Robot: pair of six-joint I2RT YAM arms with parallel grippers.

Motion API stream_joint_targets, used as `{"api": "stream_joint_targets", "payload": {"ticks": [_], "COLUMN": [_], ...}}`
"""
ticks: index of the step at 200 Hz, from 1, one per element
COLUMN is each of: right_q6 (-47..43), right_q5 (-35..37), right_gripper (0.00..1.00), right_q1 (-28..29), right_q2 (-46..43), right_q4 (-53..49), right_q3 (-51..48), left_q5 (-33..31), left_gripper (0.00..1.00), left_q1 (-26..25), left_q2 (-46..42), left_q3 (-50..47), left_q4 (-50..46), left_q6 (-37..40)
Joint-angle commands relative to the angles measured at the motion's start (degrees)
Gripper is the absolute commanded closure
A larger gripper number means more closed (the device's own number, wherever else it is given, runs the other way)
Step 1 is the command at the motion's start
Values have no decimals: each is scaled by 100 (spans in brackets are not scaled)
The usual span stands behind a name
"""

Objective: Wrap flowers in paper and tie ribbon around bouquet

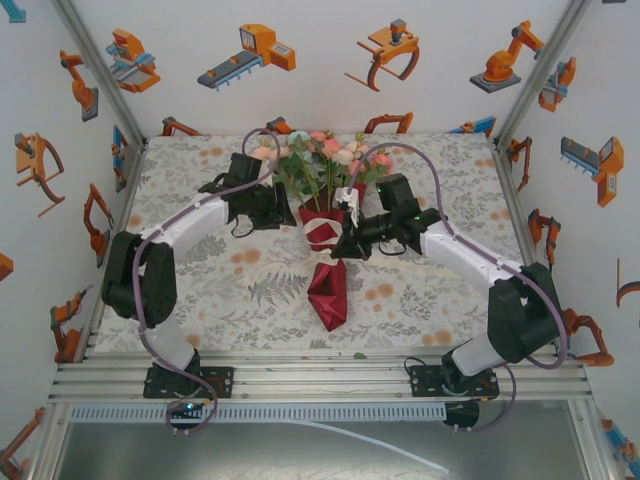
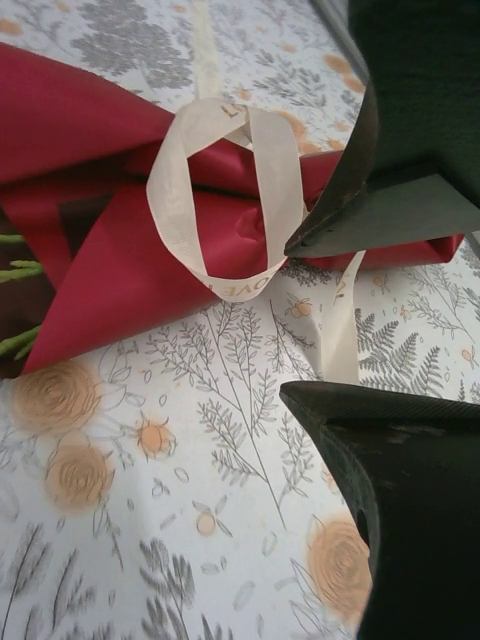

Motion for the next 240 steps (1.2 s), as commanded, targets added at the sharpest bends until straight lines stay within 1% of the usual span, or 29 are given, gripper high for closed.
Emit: {"api": "stream_joint_targets", "payload": {"ticks": [1, 10, 18, 38, 53, 61, 80, 91, 101, 123, 139, 159, 184, 204, 224, 240], "right_q6": [-137, -137, -137, -137, -133, -128, -100, 23, 311, 1313, 2081, 2867, 3362, 3581, 3683, 3724], "right_q5": [46, 65, 91, 105, 149, 173, 273, 339, 474, 960, 1241, 1564, 1691, 2027, 2459, 2553], "right_gripper": [100, 100, 100, 100, 100, 100, 100, 100, 100, 100, 100, 100, 100, 100, 100, 100], "right_q1": [36, 36, 36, 36, 41, 38, 36, 36, 36, 36, 36, 54, 107, 107, 107, 107], "right_q2": [-232, -256, -263, -292, -299, -296, -297, -301, -296, -258, -166, 47, 430, 669, 910, 1057], "right_q4": [-164, -179, -197, -234, -267, -276, -269, -169, 48, 914, 1576, 2024, 2180, 2140, 1781, 1533], "right_q3": [-85, -94, -102, -97, -82, -67, -4, 19, 22, 48, 71, 244, 559, 741, 1014, 1177], "left_q5": [1017, 1286, 1376, 1197, 1187, 1214, 1318, 1333, 1301, 1209, 1000, 942, 1287, 1215, 1192, 1106], "left_gripper": [47, 45, 45, 46, 49, 57, 79, 90, 100, 100, 100, 100, 100, 100, 100, 100], "left_q1": [-4, -9, -4, 0, 0, -1, 0, 13, 30, 107, 175, 256, 182, 143, 71, -124], "left_q2": [267, 417, 549, 849, 1083, 1207, 1360, 1313, 1165, 728, 317, -59, -271, -532, -836, -1022], "left_q3": [223, 243, 300, 438, 566, 675, 892, 990, 1031, 1108, 1034, 935, 684, 397, 72, -136], "left_q4": [223, 405, 453, 447, 444, 360, 130, -35, -140, -527, -678, -854, -872, -1022, -1084, -809], "left_q6": [168, 139, 103, 84, 63, 63, 80, 76, -49, -604, -1078, -1793, -2623, -3440, -4442, -4996]}}
